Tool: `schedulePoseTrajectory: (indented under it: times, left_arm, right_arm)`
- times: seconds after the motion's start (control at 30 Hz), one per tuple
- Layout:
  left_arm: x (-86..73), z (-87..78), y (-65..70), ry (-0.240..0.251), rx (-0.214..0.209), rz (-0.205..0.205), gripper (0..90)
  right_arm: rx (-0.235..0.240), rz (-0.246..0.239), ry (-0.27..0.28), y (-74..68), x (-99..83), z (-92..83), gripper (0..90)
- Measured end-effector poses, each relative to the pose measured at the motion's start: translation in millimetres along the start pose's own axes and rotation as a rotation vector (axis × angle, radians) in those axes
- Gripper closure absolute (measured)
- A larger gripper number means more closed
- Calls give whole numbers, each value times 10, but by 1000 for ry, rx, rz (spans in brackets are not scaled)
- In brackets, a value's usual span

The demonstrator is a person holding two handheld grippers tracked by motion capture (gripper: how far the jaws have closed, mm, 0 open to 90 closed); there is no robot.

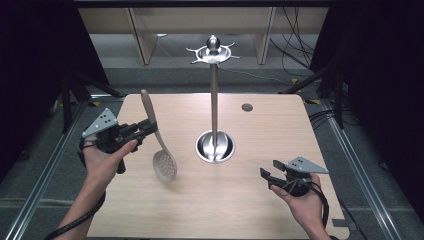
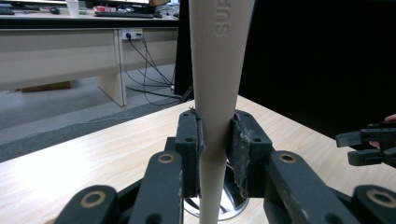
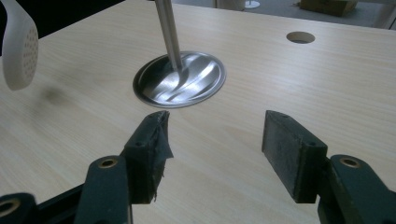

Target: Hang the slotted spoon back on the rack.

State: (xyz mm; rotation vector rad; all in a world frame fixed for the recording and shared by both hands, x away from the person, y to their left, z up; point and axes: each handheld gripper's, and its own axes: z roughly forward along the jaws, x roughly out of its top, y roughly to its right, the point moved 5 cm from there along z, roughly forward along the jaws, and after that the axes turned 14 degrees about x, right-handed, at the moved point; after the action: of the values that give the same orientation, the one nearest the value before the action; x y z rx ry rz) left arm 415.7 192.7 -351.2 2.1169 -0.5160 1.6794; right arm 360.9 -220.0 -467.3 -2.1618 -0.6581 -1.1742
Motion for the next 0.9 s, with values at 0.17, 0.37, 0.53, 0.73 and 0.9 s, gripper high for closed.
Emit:
schedulePoseTrajectory:
  times: [0.17,0.37,0.53,0.73,0.9]
  left_arm:
    - [50,23,21,-11,-16,20,732]
    - [86,74,48,-29,-34,40,732]
    - [97,107,58,-38,-46,49,732]
    - [102,145,53,-40,-54,47,732]
    - [130,166,51,-34,-74,49,731]
  right_arm:
    - [-9,-22,2,-7,0,-32,415]
    - [-13,-60,-3,15,6,-18,415]
    - [-12,-35,5,11,2,-19,416]
    - [-11,-17,-3,-15,-3,-15,416]
    - [4,-37,13,-6,4,6,415]
